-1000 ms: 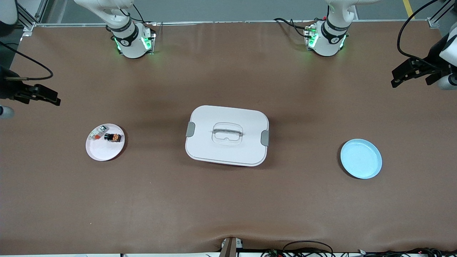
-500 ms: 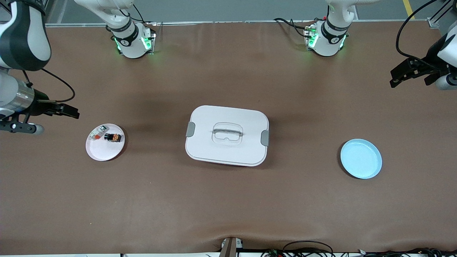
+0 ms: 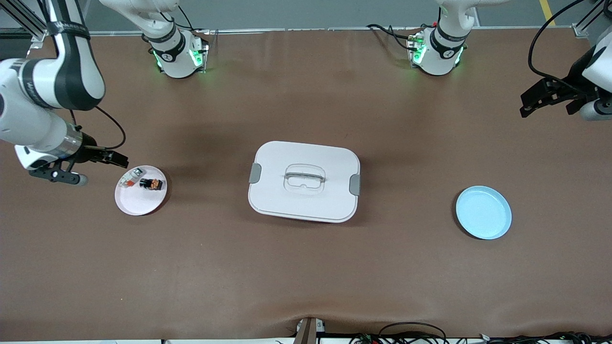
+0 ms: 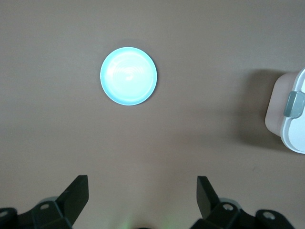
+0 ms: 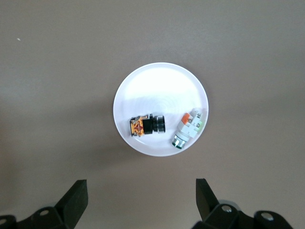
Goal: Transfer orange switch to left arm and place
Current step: 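Move the right gripper over the white plate toward the black switch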
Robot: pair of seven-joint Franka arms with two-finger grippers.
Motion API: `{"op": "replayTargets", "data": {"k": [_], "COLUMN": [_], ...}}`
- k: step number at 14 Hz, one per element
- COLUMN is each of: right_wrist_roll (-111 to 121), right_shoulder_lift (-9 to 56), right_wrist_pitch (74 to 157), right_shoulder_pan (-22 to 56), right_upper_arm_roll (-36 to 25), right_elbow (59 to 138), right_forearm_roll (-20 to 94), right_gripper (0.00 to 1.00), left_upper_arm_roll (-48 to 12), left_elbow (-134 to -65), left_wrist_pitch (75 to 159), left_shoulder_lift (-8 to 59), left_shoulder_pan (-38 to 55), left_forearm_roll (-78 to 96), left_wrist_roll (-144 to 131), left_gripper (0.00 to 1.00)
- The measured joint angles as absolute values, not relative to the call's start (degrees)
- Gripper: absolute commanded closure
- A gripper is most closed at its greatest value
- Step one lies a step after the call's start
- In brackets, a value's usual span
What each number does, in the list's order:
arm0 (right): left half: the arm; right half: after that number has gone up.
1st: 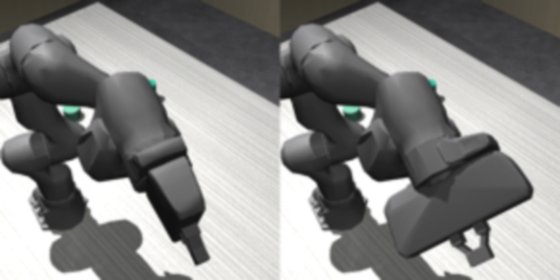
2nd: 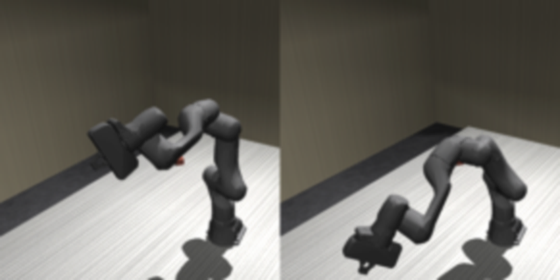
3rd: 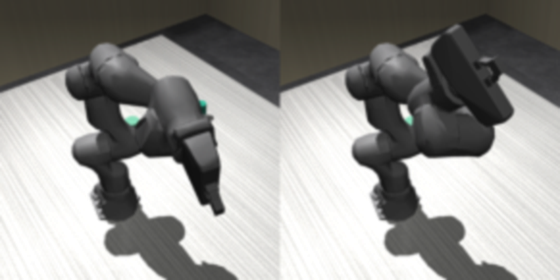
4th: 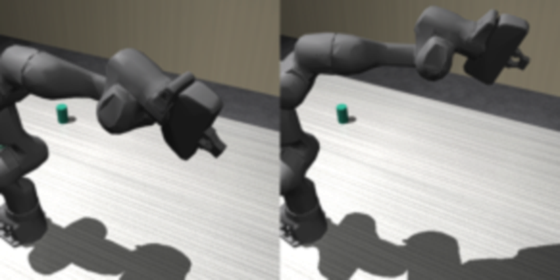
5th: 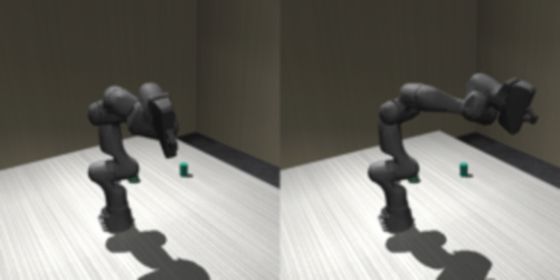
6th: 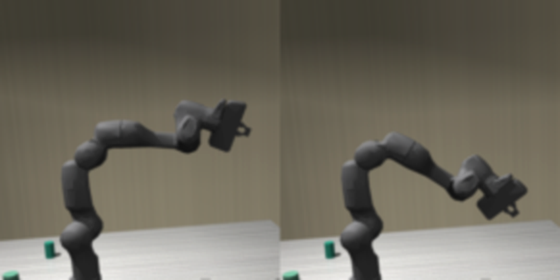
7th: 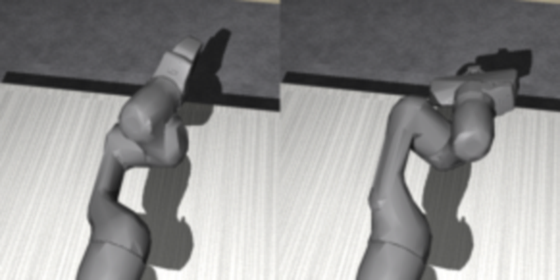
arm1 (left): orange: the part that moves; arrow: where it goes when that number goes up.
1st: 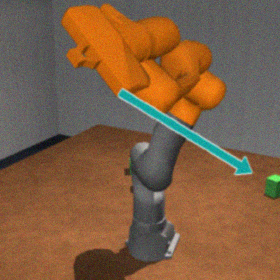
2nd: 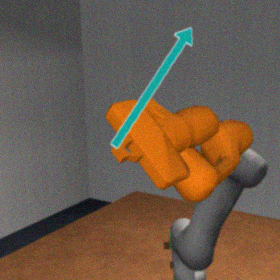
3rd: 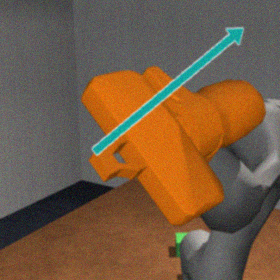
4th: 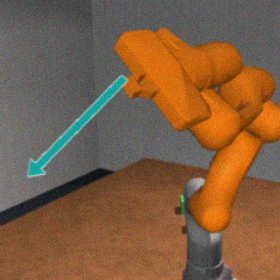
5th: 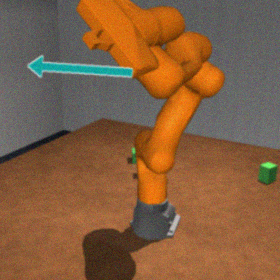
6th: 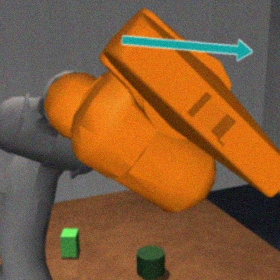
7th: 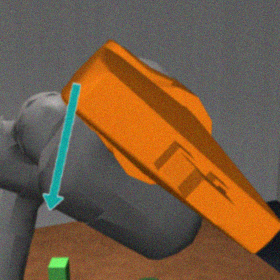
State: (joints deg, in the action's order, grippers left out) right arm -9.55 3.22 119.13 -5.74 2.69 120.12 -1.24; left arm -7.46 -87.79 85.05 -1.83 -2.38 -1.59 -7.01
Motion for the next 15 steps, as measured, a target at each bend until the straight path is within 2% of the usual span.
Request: {"op": "replayTargets", "data": {"k": [3,6,10,15], "right_wrist_roll": [-9.6,-9.6,-9.6,-9.6], "right_shoulder_lift": [3.4,4.9,10.4,16.0], "right_wrist_pitch": [125.1,126.0,132.0,135.3], "right_shoulder_pan": [-5.7,-5.7,-5.7,-5.5], "right_upper_arm_roll": [2.7,2.8,3.1,3.3], "right_elbow": [124.4,125.3,125.6,125.1], "right_forearm_roll": [-1.2,-1.8,-5.0,-5.4], "right_gripper": [0.00,0.00,0.00,0.00], "left_upper_arm_roll": [-7.6,-7.9,-7.9,-8.1], "left_elbow": [-88.2,-88.2,-88.2,-88.1], "left_wrist_pitch": [86.0,87.5,88.3,88.7], "left_shoulder_lift": [0.1,1.8,2.0,1.8], "left_shoulder_pan": [-2.2,-2.1,-2.1,-2.1], "left_forearm_roll": [-1.6,-1.6,-1.6,-1.6], "left_wrist_roll": [-7.0,-7.0,-7.0,-7.0], "left_gripper": [0.00,0.00,0.00,0.00]}}
